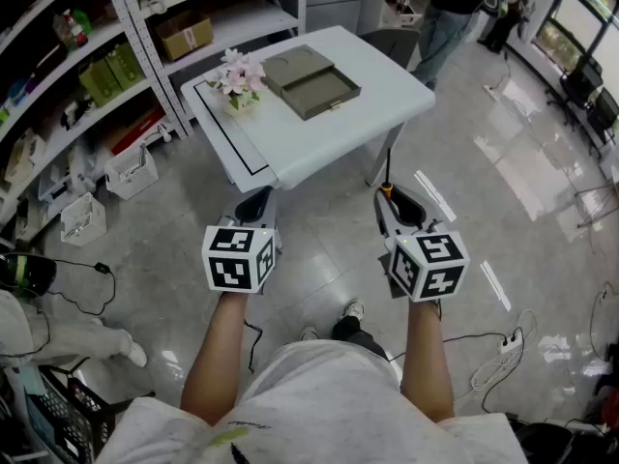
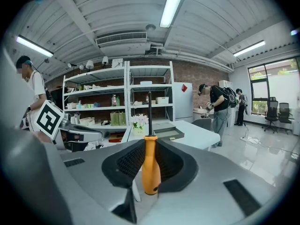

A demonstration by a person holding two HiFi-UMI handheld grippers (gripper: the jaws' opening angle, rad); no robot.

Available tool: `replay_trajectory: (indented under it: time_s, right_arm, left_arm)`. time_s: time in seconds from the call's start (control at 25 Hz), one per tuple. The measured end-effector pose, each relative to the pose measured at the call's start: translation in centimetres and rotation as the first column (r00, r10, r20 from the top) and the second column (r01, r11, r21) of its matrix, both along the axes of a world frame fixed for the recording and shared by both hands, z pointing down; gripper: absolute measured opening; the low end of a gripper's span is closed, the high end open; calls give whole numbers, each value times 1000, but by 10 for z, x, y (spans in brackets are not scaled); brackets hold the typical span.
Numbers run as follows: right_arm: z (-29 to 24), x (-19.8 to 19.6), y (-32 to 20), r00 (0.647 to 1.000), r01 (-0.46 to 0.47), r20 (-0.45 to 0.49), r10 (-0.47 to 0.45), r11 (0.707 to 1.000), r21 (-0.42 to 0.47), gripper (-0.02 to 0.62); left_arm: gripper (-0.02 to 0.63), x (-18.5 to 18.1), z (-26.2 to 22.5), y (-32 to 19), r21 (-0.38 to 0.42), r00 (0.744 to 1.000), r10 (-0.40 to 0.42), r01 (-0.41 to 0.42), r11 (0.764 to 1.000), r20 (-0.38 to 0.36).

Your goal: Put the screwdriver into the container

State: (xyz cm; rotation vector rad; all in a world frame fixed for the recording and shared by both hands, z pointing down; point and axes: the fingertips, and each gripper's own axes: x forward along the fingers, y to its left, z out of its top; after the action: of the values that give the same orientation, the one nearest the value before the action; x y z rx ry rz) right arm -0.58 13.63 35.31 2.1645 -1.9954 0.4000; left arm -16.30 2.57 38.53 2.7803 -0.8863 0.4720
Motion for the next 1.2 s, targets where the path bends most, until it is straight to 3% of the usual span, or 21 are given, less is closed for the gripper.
replay_trajectory:
  time_s: [0.52, 1.2]
  right_arm:
    - [21, 36, -30, 999, 32, 24, -32, 999, -10, 75]
    - [36, 182, -120, 985, 156, 74, -155, 988, -7, 75]
  left_arm:
    - [3, 31, 9, -28, 2, 999, -33, 33, 999, 34]
    - [3, 164, 10, -102, 14, 985, -159, 159, 987, 73]
